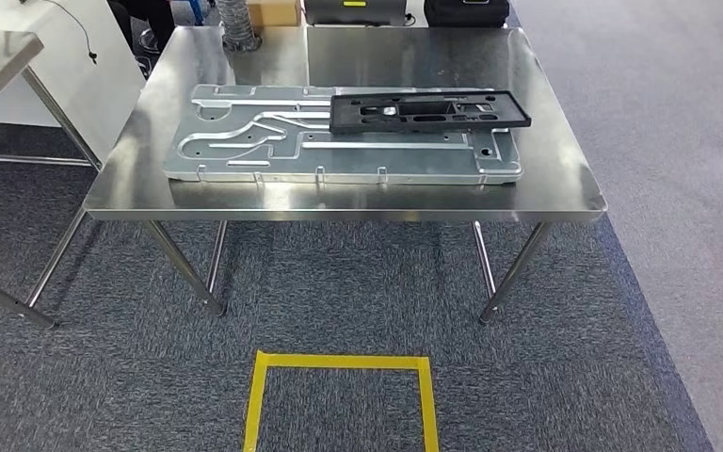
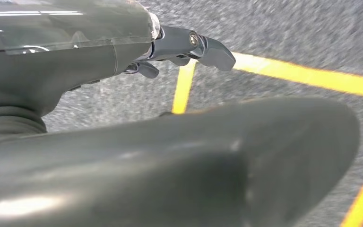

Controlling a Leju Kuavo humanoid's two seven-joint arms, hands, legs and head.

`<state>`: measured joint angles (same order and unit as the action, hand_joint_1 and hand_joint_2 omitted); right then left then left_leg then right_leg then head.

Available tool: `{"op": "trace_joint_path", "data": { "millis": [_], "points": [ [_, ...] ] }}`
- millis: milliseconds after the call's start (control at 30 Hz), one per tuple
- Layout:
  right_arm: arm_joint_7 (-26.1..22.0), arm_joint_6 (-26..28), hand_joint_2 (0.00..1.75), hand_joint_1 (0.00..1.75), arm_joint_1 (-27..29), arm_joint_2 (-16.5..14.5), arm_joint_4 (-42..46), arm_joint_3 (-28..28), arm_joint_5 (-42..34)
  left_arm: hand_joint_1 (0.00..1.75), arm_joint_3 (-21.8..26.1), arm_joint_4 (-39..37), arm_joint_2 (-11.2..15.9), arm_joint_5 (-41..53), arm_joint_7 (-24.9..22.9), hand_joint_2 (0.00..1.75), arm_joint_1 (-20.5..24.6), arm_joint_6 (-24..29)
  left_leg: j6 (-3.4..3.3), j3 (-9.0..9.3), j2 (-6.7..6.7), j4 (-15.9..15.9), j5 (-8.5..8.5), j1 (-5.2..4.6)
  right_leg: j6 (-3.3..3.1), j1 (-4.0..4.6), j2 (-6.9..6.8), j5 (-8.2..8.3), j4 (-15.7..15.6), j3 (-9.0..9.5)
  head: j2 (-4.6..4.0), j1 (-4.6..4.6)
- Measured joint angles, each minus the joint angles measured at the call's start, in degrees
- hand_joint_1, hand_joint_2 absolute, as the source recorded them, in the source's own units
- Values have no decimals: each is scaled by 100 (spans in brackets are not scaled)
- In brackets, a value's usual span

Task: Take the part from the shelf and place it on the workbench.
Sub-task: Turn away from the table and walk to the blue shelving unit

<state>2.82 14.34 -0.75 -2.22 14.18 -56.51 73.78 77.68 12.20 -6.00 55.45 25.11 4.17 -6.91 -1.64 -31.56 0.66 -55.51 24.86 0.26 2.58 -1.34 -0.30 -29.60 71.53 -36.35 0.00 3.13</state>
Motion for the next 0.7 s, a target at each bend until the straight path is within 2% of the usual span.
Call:
{"op": "trace_joint_path", "data": {
  "millis": [33, 67, 100, 133, 200, 233, 267, 300, 367, 400, 433, 467, 500, 533, 567, 600, 633, 667, 700],
  "points": [
    [150, -164, 0, 0, -34, -21, -22, -73, -104, 0, -16, 0, 0, 17, -13, 0, 0, -9, 30, -111, 0, -66, -36, 9, 16, -24, 4, 81, -380, 313, 0, 0],
    [272, -324, 0, 0, -69, -38, -37, -155, -198, 0, -34, 0, 0, 33, -25, 0, 2, -15, 63, -202, -1, -133, -65, 12, 16, -26, 15, 62, -833, 637, 0, 1],
    [362, -469, 0, 0, -98, -58, -53, -239, -276, 0, -51, 0, 1, 47, -37, 0, 3, -20, 104, -267, 0, -182, -101, 12, -5, -18, 23, -17, -1210, 883, 0, 1],
    [415, -590, 0, 0, -123, -79, -67, -315, -330, 0, -65, 0, 1, 61, -45, 0, 4, -23, 146, -310, 0, -209, -143, 9, -39, 0, 31, -107, -1461, 1029, 0, 1],
    [463, -761, 0, 0, -147, -111, -96, -435, -383, 0, -85, 0, 1, 81, -62, 0, -1, -27, 231, -349, -2, -210, -226, 19, -148, 27, 26, -110, -1568, 1021, 0, 1],
    [472, -825, 0, 0, -158, -126, -108, -482, -399, 0, -91, 0, 1, 89, -70, 0, -7, -29, 266, -376, -6, -230, -192, 30, -204, 28, 13, -62, -1569, 978, 0, 0],
    [473, -876, 0, 0, -166, -138, -118, -526, -417, 0, -96, 0, 1, 94, -75, 0, -18, -32, 296, -421, -10, -326, -55, 40, -264, 25, -1, -6, -1575, 925, 0, 0],
    [469, -920, 0, 0, -173, -150, -126, -566, -439, 0, -100, 0, -1, 101, -79, 0, -28, -33, 319, -494, -14, -533, 184, 48, -316, 23, -16, 58, -1582, 861, 0, 1],
    [434, -987, 0, 0, -181, -163, -131, -638, -482, 0, -107, 0, -7, 127, -82, 0, -37, -36, 344, -678, -16, -1239, 765, 50, -372, 56, -30, 187, -1575, 702, 0, 1],
    [401, -1016, 0, 0, -183, -169, -132, -670, -499, 0, -109, 0, -9, 143, -84, 0, -38, -38, 347, -735, -17, -1592, 935, 50, -384, 77, -34, 254, -1567, 610, 0, 1],
    [364, -1039, 0, 0, -184, -175, -133, -699, -510, 0, -113, 0, -10, 157, -85, 0, -38, -40, 341, -723, -17, -1813, 965, 49, -390, 98, -36, 318, -1555, 516, 0, 1],
    [326, -1057, 0, 0, -186, -181, -133, -723, -519, 0, -117, 0, -10, 170, -86, 0, -38, -44, 323, -616, -17, -1841, 865, 45, -392, 117, -36, 378, -1539, 423, 0, 1],
    [292, -1070, 0, 0, -187, -188, -134, -743, -525, 0, -123, 0, -10, 179, -86, 0, -37, -47, 293, -411, -18, -1662, 696, 38, -391, 133, -36, 433, -1519, 336, 0, 2],
    [262, -1079, 0, 0, -192, -195, -135, -758, -530, 0, -133, 0, -9, 185, -86, 0, -32, -52, 250, -114, -20, -1304, 547, 24, -387, 144, -35, 482, -1499, 263, 0, 2],
    [230, -1086, 0, 0, -196, -210, -138, -769, -535, 0, -143, 0, -5, 190, -84, 0, -23, -58, 195, 221, -21, -832, 496, 2, -373, 161, -34, 530, -1479, 203, 0, 2],
    [197, -1091, 0, 0, -199, -224, -140, -777, -536, 0, -152, 0, -2, 193, -81, 0, -11, -67, 149, 505, -23, -399, 519, -19, -350, 167, -37, 578, -1468, 162, 0, 2],
    [165, -1098, 0, 0, -203, -235, -143, -781, -530, 0, -158, 0, 2, 197, -79, 0, -1, -75, 109, 686, -24, -84, 575, -42, -323, 165, -42, 629, -1467, 134, 0, 2],
    [130, -1108, 0, 0, -205, -244, -144, -783, -515, 0, -161, 0, 5, 200, -76, 0, 6, -80, 80, 757, -24, 88, 618, -61, -289, 161, -47, 684, -1477, 117, 0, 2],
    [99, -1121, 0, 0, -204, -240, -144, -784, -493, 0, -163, -1, 3, 202, -74, 0, 2, -85, 57, 737, -23, 139, 588, -63, -253, 159, -51, 746, -1498, 104, 0, 2]
  ]
}}
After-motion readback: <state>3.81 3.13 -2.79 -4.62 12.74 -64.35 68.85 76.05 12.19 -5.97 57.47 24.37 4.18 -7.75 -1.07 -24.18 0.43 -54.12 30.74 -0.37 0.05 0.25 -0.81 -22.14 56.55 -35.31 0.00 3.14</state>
